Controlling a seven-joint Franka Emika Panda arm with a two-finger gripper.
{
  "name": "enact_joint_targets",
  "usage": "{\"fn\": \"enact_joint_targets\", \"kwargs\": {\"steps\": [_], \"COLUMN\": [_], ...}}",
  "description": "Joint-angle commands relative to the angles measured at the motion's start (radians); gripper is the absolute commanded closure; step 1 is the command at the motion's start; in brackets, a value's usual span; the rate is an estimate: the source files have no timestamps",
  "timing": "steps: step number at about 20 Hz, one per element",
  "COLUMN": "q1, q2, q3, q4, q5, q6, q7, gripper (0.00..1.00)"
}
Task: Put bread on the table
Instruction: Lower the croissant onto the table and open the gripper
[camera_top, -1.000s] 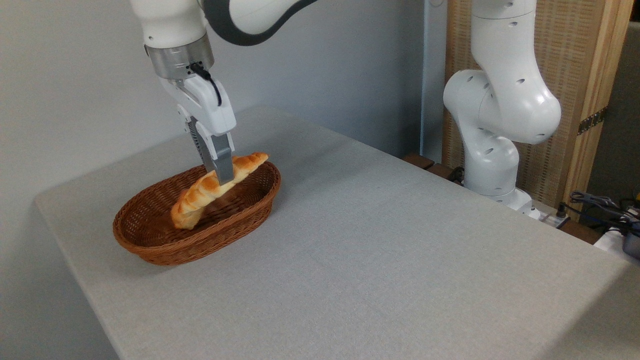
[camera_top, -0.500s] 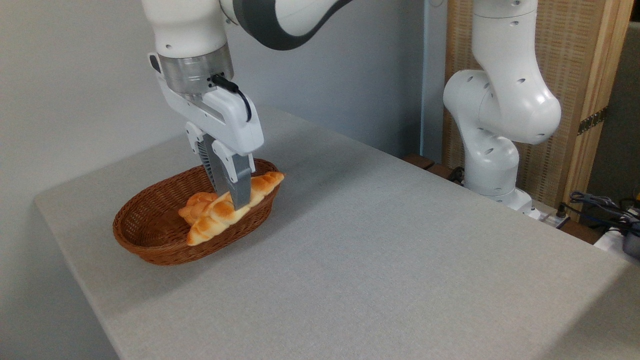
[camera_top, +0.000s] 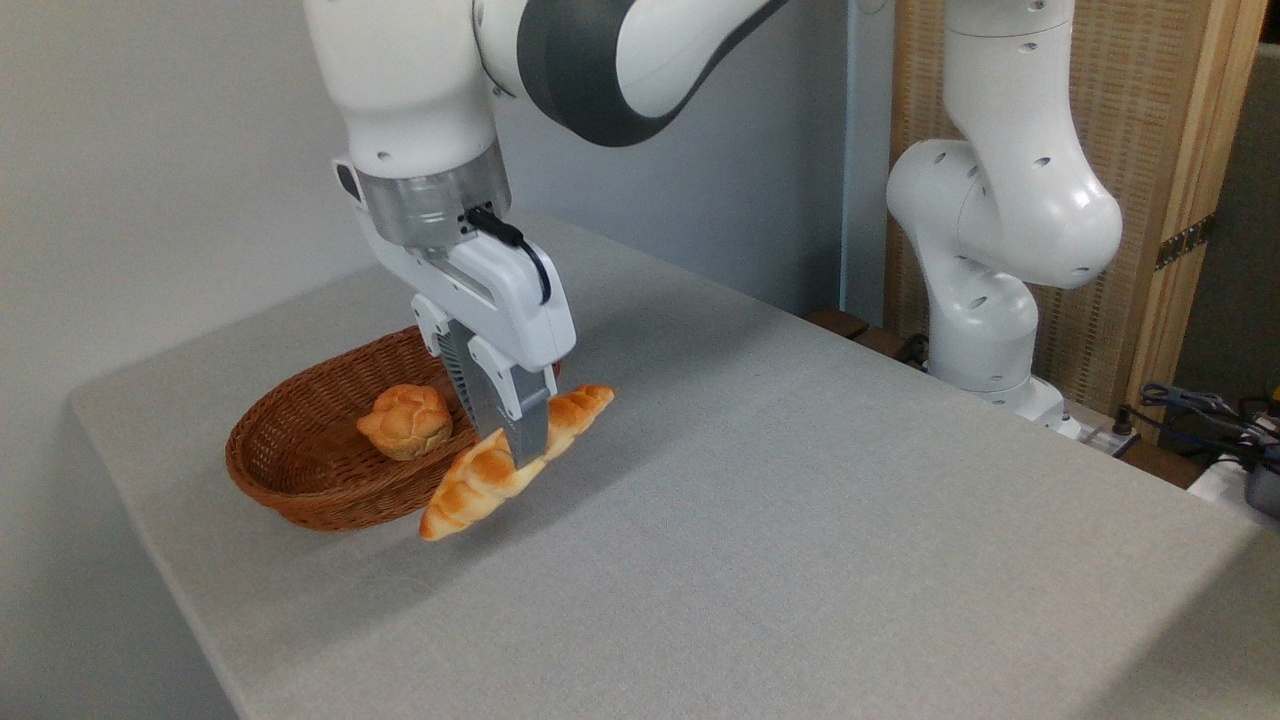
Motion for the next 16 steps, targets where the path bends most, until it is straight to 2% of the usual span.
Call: {"fn": "enact_joint_targets", "kwargs": {"steps": [1, 2, 4, 16], "q1": [-0.005, -0.008, -0.011, -0.034], "q2": [0.014, 0.026, 0.041, 0.035], "q3": [0.022, 0.022, 0.014, 0.005], "q4": [-0.012, -0.013, -0.012, -0.006], "q5": [-0.004, -0.004, -0.004, -0.003], "q6": [-0.012, -0.012, -0.012, 0.002], "q7": [0.03, 0.03, 0.028, 0.028], "gripper": [0.35, 0.11, 0.0, 0.0]}}
